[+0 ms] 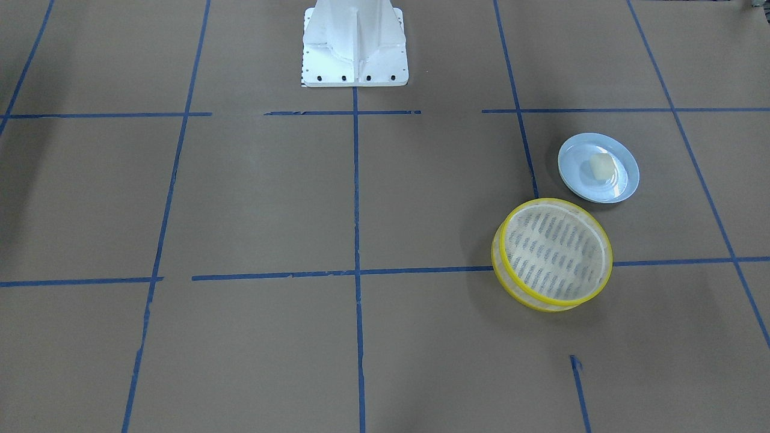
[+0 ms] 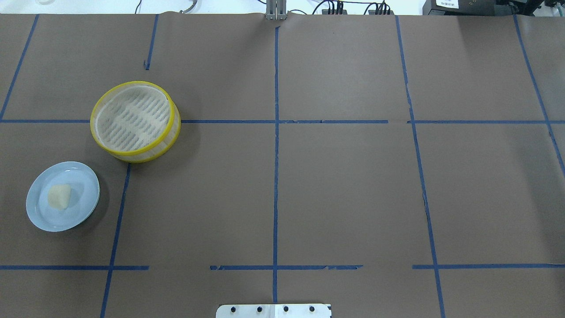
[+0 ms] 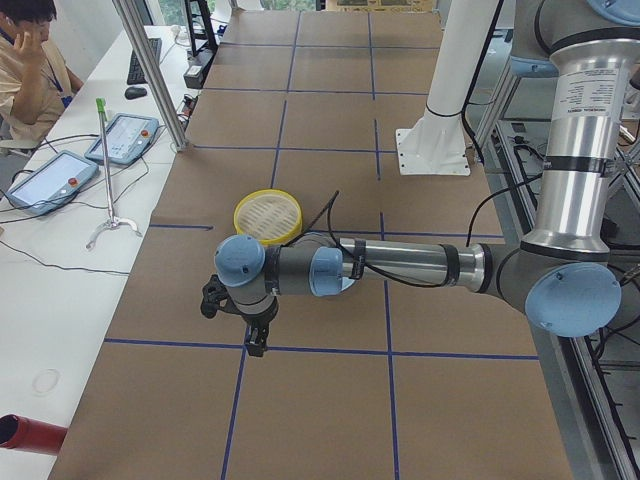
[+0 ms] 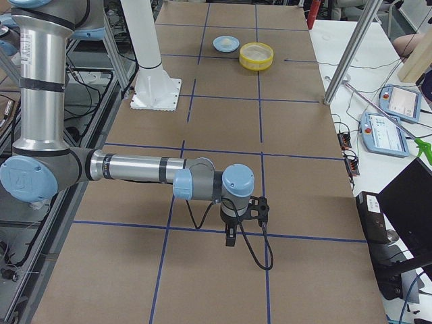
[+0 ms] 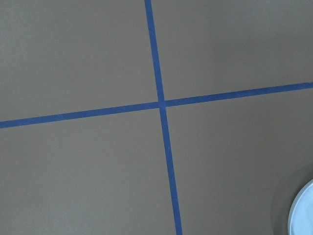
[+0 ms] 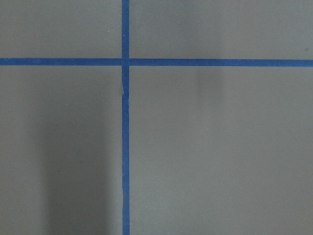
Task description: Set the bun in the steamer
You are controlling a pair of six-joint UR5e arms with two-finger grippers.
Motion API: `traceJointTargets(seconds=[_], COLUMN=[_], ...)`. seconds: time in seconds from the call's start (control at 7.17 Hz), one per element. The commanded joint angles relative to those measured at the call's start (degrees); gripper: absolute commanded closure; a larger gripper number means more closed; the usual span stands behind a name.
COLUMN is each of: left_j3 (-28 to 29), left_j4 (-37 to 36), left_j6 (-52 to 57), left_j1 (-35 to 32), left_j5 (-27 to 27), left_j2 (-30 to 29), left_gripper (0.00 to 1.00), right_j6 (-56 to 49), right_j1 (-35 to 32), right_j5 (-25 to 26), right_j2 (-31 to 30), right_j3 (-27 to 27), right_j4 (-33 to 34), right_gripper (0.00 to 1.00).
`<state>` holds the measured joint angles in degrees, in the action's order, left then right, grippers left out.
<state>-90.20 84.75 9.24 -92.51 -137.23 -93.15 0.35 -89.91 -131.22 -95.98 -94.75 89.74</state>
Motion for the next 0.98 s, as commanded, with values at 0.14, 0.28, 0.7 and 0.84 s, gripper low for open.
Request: traceJointTargets(seconds=[0.14, 0.28, 0.7, 0.84], left_j3=[-4.8, -5.1, -6.6, -6.2], left_j4=[-4.3, -4.3, -0.1, 6.7], left_j6=[0.3, 0.3, 1.0, 0.3], left_j1=[-2.2, -2.2, -2.0, -0.5], left_j5=[0.0, 0.6, -0.5, -4.4], left_j2=[-1.5, -1.5, 1.6, 2.2], left_gripper=[0.0, 0.0, 0.0, 0.0], right_j6=[0.0, 0.0, 0.0, 0.0], right_j1=[0.0, 0.0, 0.0, 0.0], right_j5=[0.0, 0.0, 0.0, 0.0], right_j2=[0.0, 0.0, 0.0, 0.0], right_j3=[0.0, 0.0, 0.0, 0.0], right_j4=[0.0, 0.0, 0.0, 0.0], right_gripper=[0.0, 0.0, 0.0, 0.0])
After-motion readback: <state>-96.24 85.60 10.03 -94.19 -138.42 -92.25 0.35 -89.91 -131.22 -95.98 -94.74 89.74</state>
